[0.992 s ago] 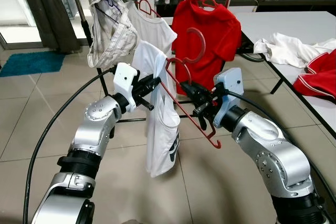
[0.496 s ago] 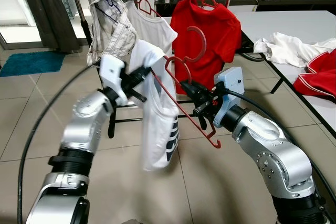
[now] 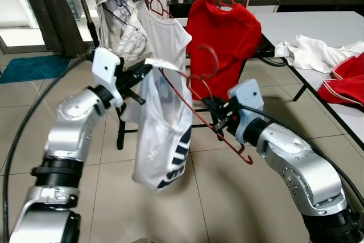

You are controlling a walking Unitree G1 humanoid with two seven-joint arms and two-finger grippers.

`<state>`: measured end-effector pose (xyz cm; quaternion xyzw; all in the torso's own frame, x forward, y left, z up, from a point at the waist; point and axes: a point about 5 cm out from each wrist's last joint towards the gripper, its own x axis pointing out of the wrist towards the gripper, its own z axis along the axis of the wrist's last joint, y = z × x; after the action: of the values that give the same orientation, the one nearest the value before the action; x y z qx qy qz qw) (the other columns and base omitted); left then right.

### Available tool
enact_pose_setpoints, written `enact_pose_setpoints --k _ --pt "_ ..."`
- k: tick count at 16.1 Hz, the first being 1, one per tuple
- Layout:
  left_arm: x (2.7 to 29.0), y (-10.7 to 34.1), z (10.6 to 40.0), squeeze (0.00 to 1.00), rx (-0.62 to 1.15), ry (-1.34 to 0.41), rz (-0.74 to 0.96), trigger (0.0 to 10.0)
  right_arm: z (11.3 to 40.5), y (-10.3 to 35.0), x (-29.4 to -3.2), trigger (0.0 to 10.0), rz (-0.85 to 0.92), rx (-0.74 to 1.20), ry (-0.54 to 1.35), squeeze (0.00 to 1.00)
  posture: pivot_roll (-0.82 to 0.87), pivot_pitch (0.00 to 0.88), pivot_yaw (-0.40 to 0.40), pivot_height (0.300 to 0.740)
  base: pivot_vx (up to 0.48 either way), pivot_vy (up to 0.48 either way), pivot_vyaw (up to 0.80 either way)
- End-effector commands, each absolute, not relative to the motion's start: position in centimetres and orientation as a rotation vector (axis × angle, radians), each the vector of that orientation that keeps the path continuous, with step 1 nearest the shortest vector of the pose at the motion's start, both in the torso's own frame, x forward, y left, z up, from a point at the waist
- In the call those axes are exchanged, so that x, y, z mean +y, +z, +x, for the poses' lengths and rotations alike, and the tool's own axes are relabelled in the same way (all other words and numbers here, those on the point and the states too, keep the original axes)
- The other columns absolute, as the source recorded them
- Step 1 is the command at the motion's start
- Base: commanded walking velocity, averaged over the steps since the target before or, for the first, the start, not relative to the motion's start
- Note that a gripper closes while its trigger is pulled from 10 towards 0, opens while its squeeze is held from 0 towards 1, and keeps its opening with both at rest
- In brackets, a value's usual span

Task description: Hang hanger

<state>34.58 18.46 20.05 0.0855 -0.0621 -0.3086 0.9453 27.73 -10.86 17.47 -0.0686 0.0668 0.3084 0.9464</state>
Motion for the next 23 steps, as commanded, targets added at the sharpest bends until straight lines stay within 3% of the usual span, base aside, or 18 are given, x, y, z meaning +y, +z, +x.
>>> enact_pose_setpoints --k 1,6,8,10,20,21,22,23 --pt "18.1 20.8 34.8 0.00 -0.120 -0.654 0.221 0.0 27.8 17.2 -11.4 10.0 -0.157 0.171 0.591 0.00 -0.13 0.000 0.033 0.740 0.000 0.000 0.00" --pt "16.9 18.8 34.5 0.00 -0.019 -0.680 0.255 0.0 27.4 18.7 -10.7 10.0 0.023 0.121 0.616 0.00 -0.13 0.000 0.036 0.740 0.000 0.000 0.00" --pt "15.9 17.9 34.2 0.00 0.012 -0.724 0.276 0.0 27.0 17.8 -10.4 10.0 -0.058 0.182 0.663 0.00 -0.14 0.000 0.036 0.740 0.000 0.000 0.00" --pt "15.0 17.1 33.9 0.00 0.037 -0.754 0.289 0.0 26.8 18.0 -10.1 10.0 0.035 0.161 0.676 0.00 -0.14 0.000 0.036 0.740 0.000 0.000 0.00" --pt "14.4 16.3 32.6 0.00 0.078 -0.785 0.338 0.0 27.6 17.9 -10.9 10.0 -0.007 0.143 0.626 0.00 -0.13 0.000 0.009 0.740 0.000 0.000 0.00" --pt "14.7 16.3 32.7 0.00 0.083 -0.762 0.355 10.0 27.6 18.0 -10.9 10.0 -0.006 0.139 0.630 0.00 -0.13 0.000 0.009 0.740 0.000 0.000 0.00" --pt "15.1 16.6 32.8 0.28 0.090 -0.760 0.356 10.0 27.6 18.1 -10.9 10.0 -0.002 0.128 0.640 0.00 -0.13 0.000 0.006 0.740 0.000 0.000 0.00" --pt "15.2 16.6 32.8 0.28 0.089 -0.760 0.360 10.0 27.7 18.1 -10.9 10.0 -0.001 0.125 0.643 0.00 -0.13 0.000 0.007 0.740 0.000 0.000 0.00"
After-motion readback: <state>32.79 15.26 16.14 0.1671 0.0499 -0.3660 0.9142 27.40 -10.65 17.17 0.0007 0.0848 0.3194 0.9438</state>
